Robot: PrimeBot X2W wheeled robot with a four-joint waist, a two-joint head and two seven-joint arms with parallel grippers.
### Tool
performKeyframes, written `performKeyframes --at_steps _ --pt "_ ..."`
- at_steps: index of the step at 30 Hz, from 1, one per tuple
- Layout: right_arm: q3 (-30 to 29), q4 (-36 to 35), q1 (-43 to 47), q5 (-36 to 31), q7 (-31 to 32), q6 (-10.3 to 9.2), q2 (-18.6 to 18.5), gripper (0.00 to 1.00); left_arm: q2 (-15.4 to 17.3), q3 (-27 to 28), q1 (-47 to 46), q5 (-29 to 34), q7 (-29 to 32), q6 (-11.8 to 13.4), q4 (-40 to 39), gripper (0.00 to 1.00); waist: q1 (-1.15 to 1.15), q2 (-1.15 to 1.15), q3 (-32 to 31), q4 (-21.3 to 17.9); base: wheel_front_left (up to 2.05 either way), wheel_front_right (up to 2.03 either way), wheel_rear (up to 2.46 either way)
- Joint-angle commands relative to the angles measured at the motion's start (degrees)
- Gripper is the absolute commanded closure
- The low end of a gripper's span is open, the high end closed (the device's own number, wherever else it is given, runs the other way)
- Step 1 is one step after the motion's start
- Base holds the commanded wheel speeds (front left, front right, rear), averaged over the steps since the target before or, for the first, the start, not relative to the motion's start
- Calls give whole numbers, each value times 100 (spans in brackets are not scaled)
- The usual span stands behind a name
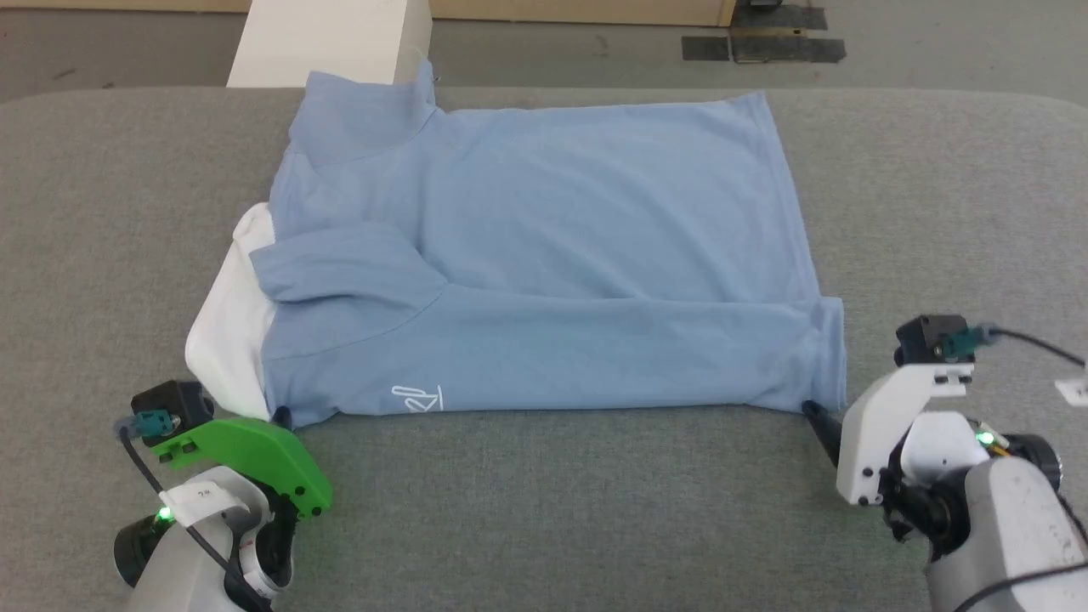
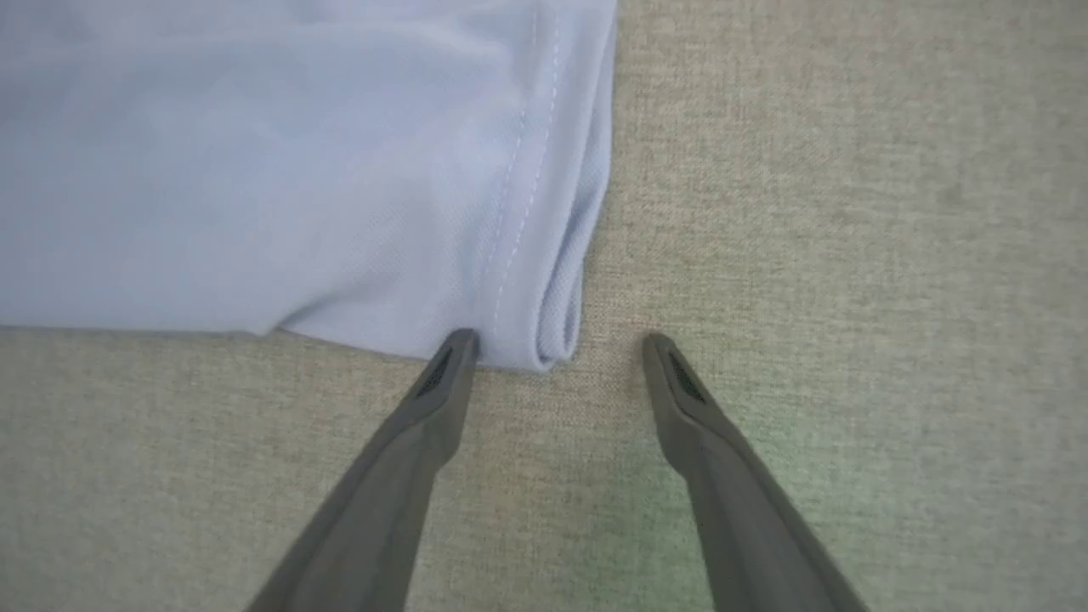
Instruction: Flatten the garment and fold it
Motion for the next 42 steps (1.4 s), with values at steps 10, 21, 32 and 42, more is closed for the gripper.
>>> performKeyframes --at_steps 10,21,32,42 --pt "-106 -313 -273 -258 546 -8 7 100 -7 -54 -130 -26 -155 -124 66 100 0 0 154 75 0 0 0" --pt "-283 -1083 604 150 -957 -8 7 100 177 -10 183 227 -921 -213 -13 100 0 0 -331 0 0 0 0" --pt "-416 -2247 2400 827 -347 -8 7 100 813 -221 1362 588 -269 161 -916 100 0 0 -633 -173 0 0 0" --pt "-254 -1571 2736 1028 -749 -8 7 100 797 -388 1871 346 226 135 -1016 100 0 0 -583 -176 0 0 0"
